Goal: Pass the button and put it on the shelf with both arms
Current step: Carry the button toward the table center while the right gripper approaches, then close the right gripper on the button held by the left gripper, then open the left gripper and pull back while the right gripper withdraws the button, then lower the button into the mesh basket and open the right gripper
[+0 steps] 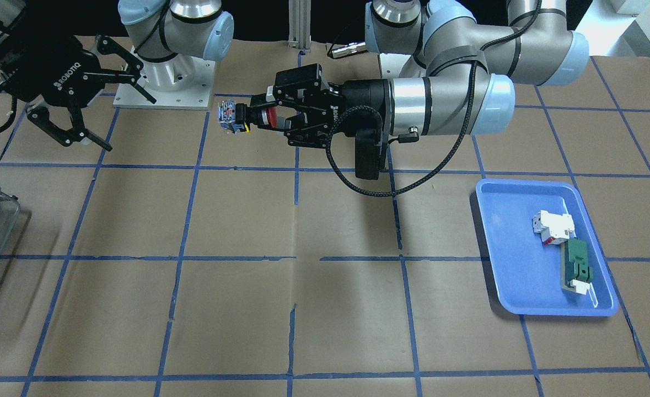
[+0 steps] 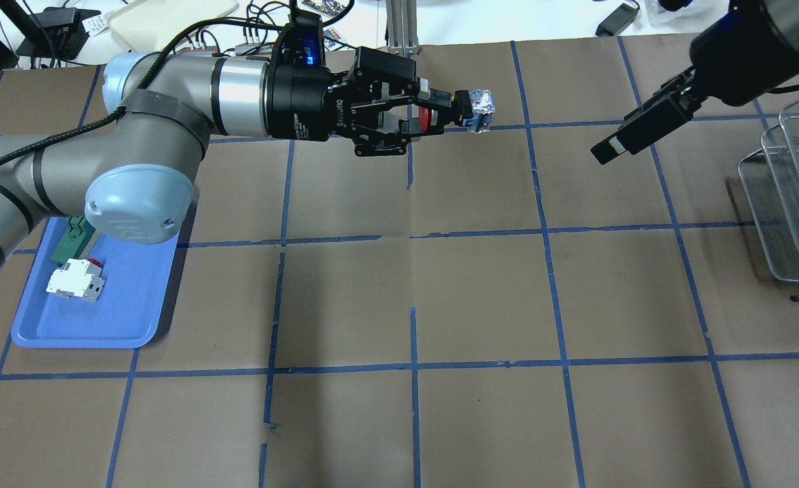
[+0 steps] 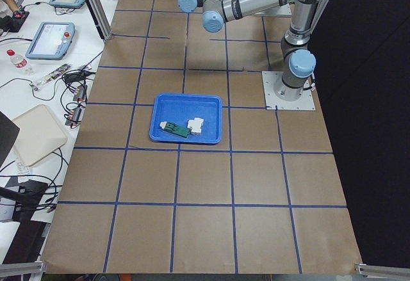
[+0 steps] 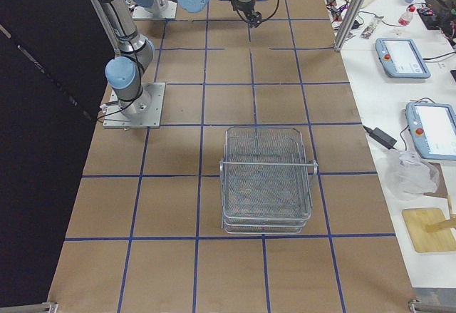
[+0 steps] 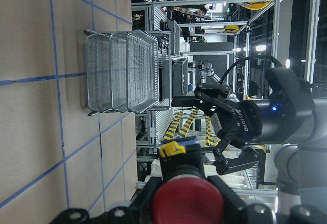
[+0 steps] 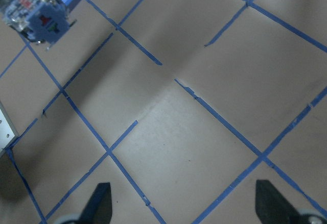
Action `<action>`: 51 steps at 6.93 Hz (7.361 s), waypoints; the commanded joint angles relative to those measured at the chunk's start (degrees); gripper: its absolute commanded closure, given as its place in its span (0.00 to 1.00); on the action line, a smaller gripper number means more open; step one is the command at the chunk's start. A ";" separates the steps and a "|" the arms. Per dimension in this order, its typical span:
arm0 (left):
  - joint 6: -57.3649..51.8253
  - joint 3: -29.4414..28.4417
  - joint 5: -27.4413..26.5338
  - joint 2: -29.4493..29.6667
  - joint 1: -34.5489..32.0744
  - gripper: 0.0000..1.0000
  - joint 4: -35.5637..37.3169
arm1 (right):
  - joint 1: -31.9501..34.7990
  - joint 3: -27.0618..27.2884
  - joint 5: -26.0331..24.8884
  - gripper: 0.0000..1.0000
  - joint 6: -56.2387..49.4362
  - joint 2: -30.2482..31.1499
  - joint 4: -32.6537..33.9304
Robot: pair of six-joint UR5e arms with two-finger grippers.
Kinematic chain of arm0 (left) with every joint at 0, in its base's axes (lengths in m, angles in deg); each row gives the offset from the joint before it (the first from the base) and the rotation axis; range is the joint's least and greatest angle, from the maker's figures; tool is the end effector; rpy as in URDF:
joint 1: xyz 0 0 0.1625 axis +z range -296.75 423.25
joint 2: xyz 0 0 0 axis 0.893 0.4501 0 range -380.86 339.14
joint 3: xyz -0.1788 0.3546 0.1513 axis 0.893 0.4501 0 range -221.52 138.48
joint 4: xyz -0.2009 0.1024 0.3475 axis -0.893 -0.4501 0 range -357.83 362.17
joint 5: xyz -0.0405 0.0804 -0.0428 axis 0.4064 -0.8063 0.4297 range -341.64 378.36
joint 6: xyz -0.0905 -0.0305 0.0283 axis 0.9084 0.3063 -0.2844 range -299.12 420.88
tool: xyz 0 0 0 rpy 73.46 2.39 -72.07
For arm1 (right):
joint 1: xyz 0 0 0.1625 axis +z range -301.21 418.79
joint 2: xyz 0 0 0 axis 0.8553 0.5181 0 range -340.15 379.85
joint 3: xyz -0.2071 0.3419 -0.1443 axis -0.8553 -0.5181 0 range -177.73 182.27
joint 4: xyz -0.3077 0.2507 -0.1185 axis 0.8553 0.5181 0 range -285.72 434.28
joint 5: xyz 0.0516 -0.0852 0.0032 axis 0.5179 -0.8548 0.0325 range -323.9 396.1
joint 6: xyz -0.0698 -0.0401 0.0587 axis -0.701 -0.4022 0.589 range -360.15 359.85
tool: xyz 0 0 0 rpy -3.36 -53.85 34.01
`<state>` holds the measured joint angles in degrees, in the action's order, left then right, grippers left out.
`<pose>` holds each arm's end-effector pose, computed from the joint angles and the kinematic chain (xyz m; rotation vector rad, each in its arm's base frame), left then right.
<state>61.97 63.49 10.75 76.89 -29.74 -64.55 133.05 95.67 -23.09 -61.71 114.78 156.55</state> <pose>-0.2588 -0.5060 0.4196 -0.0350 -1.7033 -0.0454 0.0565 -0.4787 0.5005 -0.9894 2.4425 -0.3419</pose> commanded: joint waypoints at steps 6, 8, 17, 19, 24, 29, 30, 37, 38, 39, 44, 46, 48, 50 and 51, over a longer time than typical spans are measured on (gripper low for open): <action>10.50 -0.42 0.14 1.22 -1.14 0.94 9.42 | -0.34 1.52 15.92 0.00 -31.81 3.60 -4.40; 11.13 -0.42 0.14 0.61 -1.14 0.94 9.42 | -0.34 4.33 22.60 0.00 -37.02 2.29 -4.40; 11.13 -0.51 -0.21 0.34 -1.14 0.92 9.51 | 4.93 4.60 30.54 0.00 -34.42 -0.36 0.52; 11.22 -0.51 -0.21 0.17 -1.14 0.92 9.51 | 6.07 4.69 30.46 0.00 -34.15 -0.44 0.70; 11.30 0.28 -0.47 -0.89 -1.14 0.91 9.51 | 6.34 4.69 29.75 0.79 -34.15 -0.36 0.08; 13.76 -0.07 -0.56 -0.98 -1.05 0.00 9.51 | 6.34 4.60 28.26 1.00 -34.15 -0.27 0.00; 13.77 -0.59 -1.17 -1.06 -1.05 0.00 9.42 | 5.81 4.52 27.47 1.00 -34.15 -0.70 -0.09; 12.97 -11.82 -50.42 -2.47 -1.23 0.00 -3.27 | -16.51 1.62 -2.26 1.00 -23.27 -1.06 8.65; 12.89 -15.15 -59.27 -2.73 -1.14 0.00 -11.51 | -17.39 1.18 -9.90 1.00 -23.08 -2.54 14.26; 11.58 -18.23 -67.80 -3.26 -0.79 0.00 -21.51 | -18.70 0.57 -18.41 1.00 -20.29 -3.42 16.06; -0.86 -18.44 -82.83 -4.84 0.09 0.00 -25.65 | -21.95 -0.41 -36.43 0.90 -14.82 -14.13 30.03; -4.60 -18.53 -82.74 -5.02 0.53 0.00 -26.26 | -23.54 -0.32 -33.38 0.56 -14.90 -17.22 33.02; -4.52 -18.53 -82.74 -5.28 0.36 0.00 -26.27 | -26.44 -0.32 -28.46 0.00 -14.99 -18.81 32.96; -4.43 -18.53 -82.91 -5.37 0.53 0.00 -26.27 | -26.45 -0.32 -28.78 0.00 -14.82 -17.85 32.25; -4.43 -18.53 -82.92 -5.37 0.53 0.00 -26.27 | -26.36 -0.32 -28.96 0.00 -13.86 -15.67 30.95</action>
<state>57.51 44.97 -72.10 71.56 -29.25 -90.81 106.70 95.35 -51.98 -76.32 97.29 188.62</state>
